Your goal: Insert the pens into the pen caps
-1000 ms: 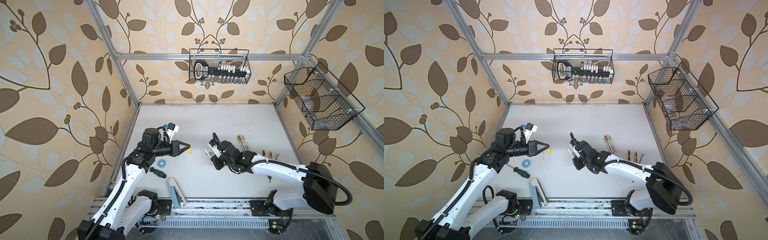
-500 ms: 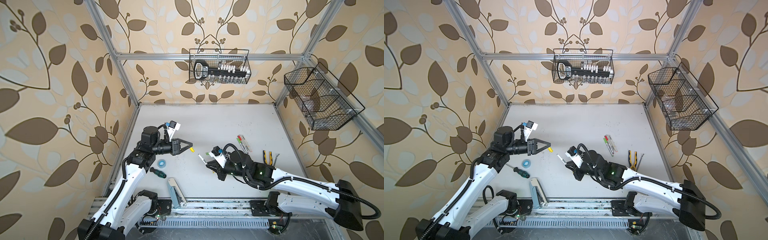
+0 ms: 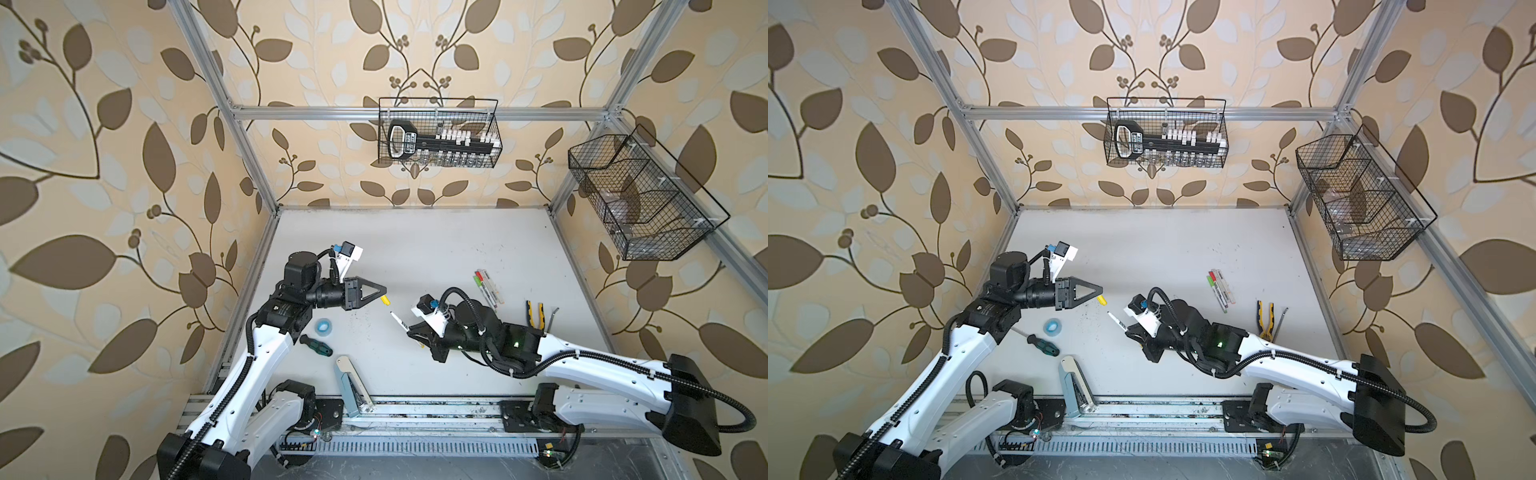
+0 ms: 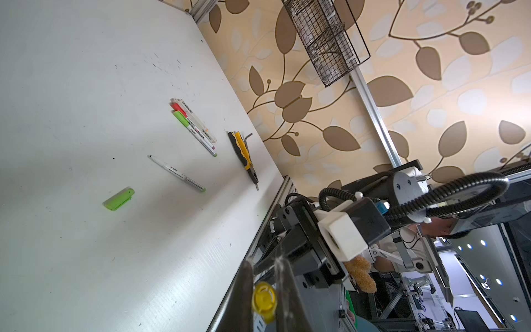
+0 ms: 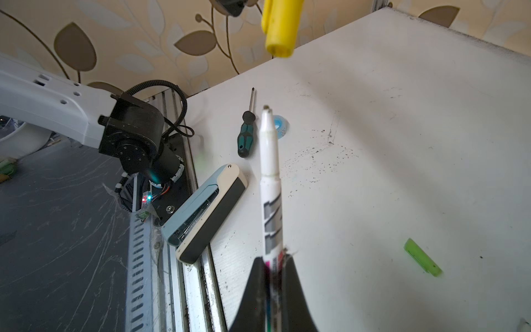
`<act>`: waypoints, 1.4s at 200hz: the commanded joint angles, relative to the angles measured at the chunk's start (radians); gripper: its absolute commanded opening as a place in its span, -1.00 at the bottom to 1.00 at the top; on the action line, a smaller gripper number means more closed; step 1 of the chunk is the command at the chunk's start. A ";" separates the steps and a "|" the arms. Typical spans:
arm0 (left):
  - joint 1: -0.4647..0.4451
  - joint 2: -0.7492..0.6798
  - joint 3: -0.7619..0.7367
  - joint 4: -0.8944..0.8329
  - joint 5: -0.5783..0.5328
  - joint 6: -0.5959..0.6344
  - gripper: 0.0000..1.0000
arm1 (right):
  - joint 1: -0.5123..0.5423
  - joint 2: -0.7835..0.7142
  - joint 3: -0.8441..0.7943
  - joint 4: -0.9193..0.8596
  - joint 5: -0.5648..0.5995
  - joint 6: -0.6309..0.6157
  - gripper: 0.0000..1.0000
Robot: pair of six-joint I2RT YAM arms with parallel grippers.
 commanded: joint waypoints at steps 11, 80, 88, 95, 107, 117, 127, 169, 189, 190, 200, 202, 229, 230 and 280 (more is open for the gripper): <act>-0.011 -0.001 0.008 -0.014 -0.003 0.043 -1.00 | 0.005 0.015 0.048 0.019 -0.008 -0.027 -0.91; -0.014 0.002 0.012 -0.032 -0.012 0.058 -1.00 | 0.006 0.024 0.061 0.015 -0.002 -0.030 -0.91; -0.016 0.005 0.012 -0.032 -0.009 0.058 -1.00 | 0.006 0.026 0.062 0.014 0.003 -0.031 -0.91; -0.019 0.004 0.012 -0.032 -0.008 0.058 -1.00 | 0.007 0.027 0.063 0.014 0.002 -0.032 -0.91; -0.023 0.004 0.012 -0.031 -0.007 0.059 -1.00 | 0.005 0.030 0.067 0.014 0.008 -0.034 -0.91; -0.025 0.003 0.012 -0.034 -0.007 0.062 -1.00 | 0.005 0.033 0.070 0.013 0.008 -0.037 -0.91; -0.028 0.004 0.012 -0.036 -0.008 0.065 -1.00 | 0.005 0.036 0.075 0.010 0.009 -0.038 -0.91; -0.036 0.005 0.015 -0.044 -0.005 0.071 -1.00 | 0.001 0.054 0.094 0.000 0.024 -0.046 -0.91; -0.036 0.002 0.020 -0.058 -0.016 0.081 -1.00 | -0.003 0.061 0.098 -0.011 0.026 -0.044 -0.91; -0.036 0.002 0.021 -0.059 -0.018 0.083 -1.00 | -0.003 0.060 0.098 -0.011 0.026 -0.045 -0.91; -0.036 -0.003 0.025 -0.071 -0.029 0.092 -1.00 | -0.004 0.061 0.096 -0.015 0.029 -0.044 -0.91; -0.036 -0.004 0.026 -0.071 -0.030 0.092 -1.00 | -0.005 0.060 0.096 -0.016 0.029 -0.044 -0.91; -0.036 -0.016 0.029 -0.083 -0.052 0.100 -1.00 | -0.007 0.052 0.079 -0.021 0.029 -0.034 -0.92; -0.036 -0.016 0.029 -0.083 -0.053 0.101 -1.00 | -0.006 0.053 0.078 -0.021 0.029 -0.034 -0.92; -0.033 -0.034 0.035 -0.102 -0.095 0.110 -1.00 | -0.004 0.019 0.028 -0.015 0.040 -0.007 -0.92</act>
